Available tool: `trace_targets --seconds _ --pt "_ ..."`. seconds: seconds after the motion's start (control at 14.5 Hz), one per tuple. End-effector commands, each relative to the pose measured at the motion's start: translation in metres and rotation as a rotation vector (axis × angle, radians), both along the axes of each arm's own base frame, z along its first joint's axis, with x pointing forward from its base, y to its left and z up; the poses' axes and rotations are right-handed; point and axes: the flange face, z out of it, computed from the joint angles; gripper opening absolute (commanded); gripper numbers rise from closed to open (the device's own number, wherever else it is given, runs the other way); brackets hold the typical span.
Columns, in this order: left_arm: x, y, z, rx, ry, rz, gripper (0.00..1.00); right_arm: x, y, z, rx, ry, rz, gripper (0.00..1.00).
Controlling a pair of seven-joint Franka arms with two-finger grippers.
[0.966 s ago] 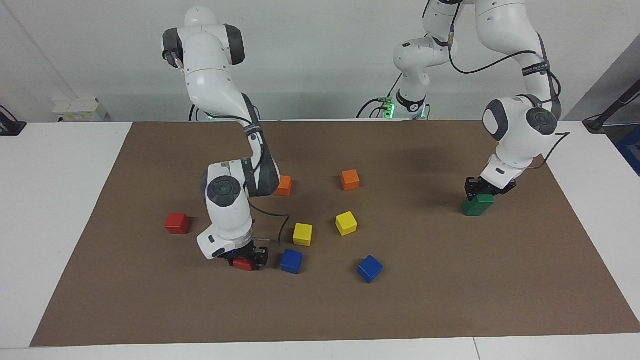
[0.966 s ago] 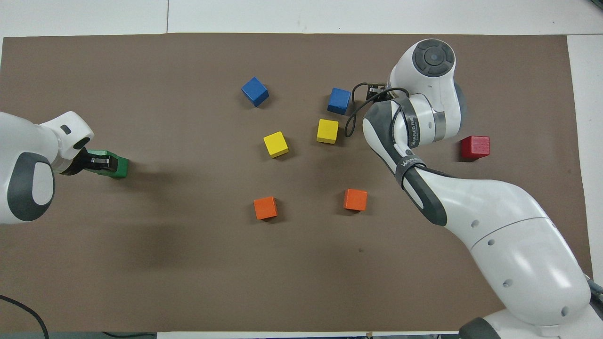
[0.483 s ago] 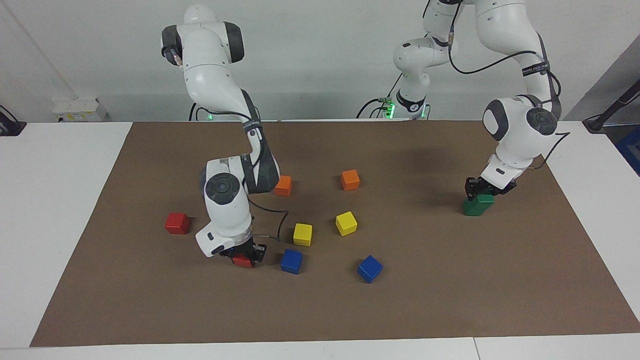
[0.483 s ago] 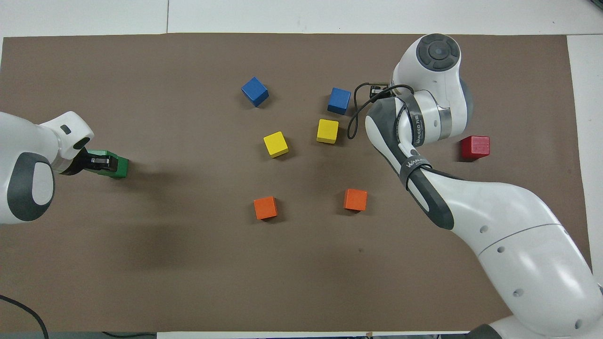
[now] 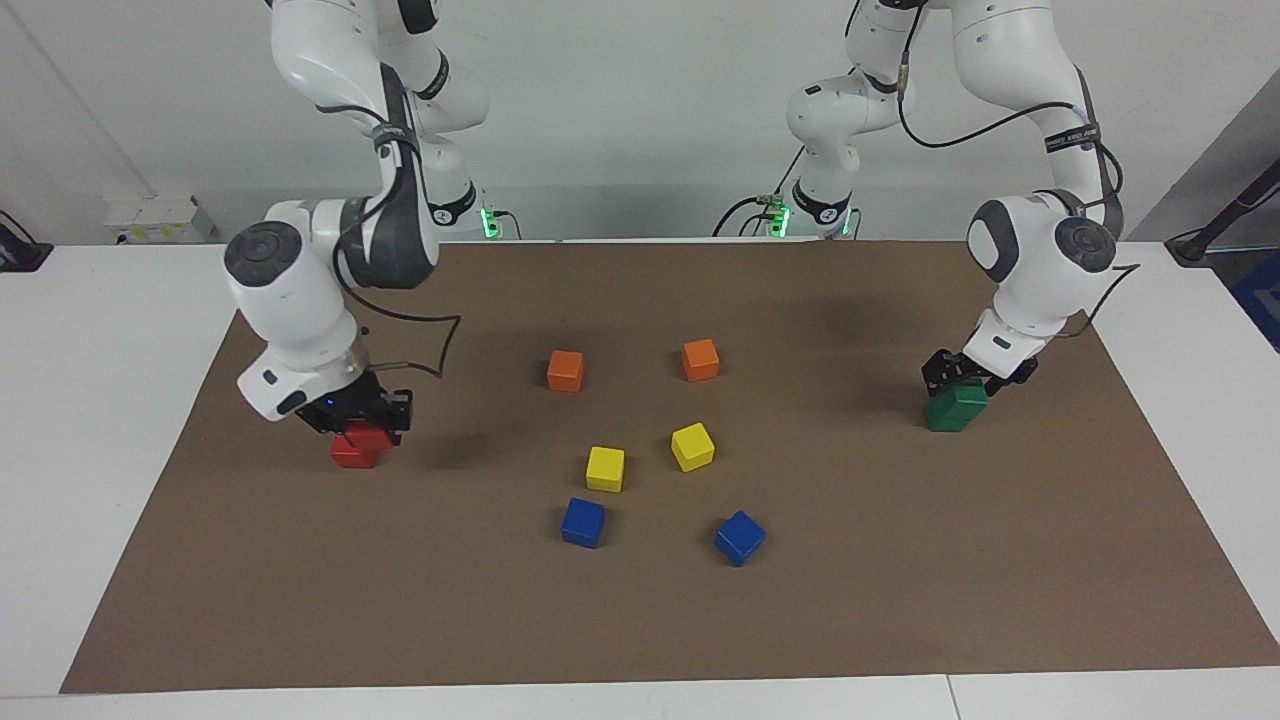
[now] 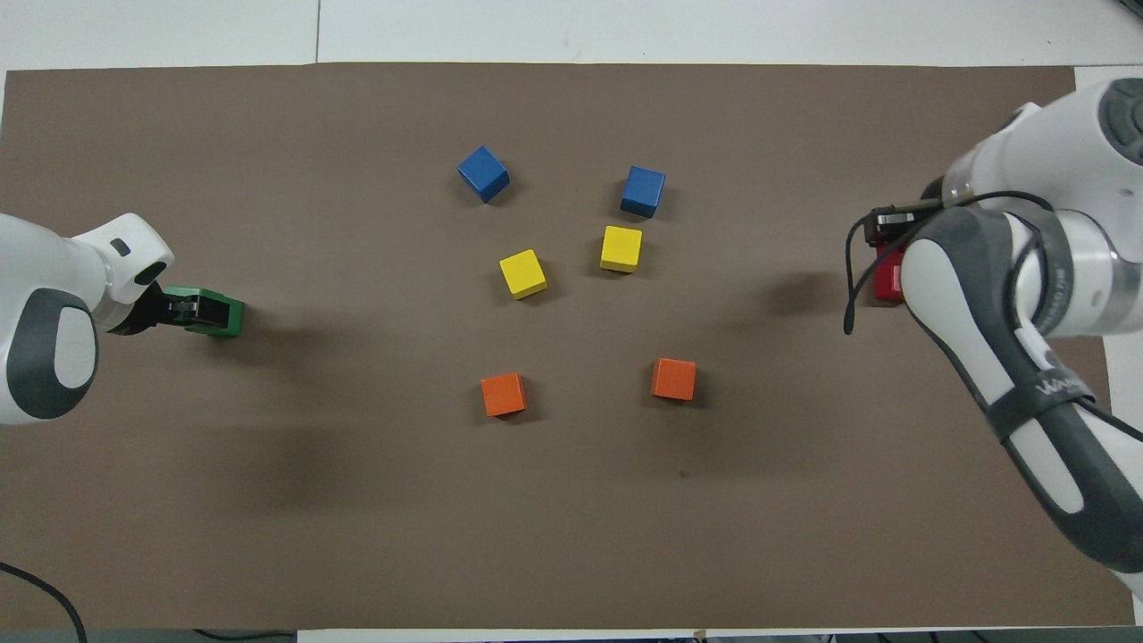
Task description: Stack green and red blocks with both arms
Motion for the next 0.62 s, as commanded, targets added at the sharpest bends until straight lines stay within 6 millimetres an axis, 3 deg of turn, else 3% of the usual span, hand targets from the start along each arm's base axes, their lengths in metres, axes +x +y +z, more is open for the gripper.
trace_targets --seconds 0.0,0.14,0.41,0.55 --pt "0.017 -0.002 0.065 -0.007 0.017 0.000 1.00 -0.029 -0.018 -0.024 0.011 -0.041 0.013 0.00" --pt "0.020 -0.007 0.093 -0.007 0.055 -0.008 1.00 -0.027 -0.037 -0.039 0.006 -0.040 -0.016 0.00" --pt "0.003 -0.020 0.129 0.005 0.071 -0.012 1.00 -0.019 -0.041 -0.065 -0.005 -0.058 -0.020 0.00" --pt "-0.005 -0.041 0.148 0.013 0.058 -0.042 1.00 -0.017 -0.043 -0.072 -0.008 -0.061 -0.026 0.00"
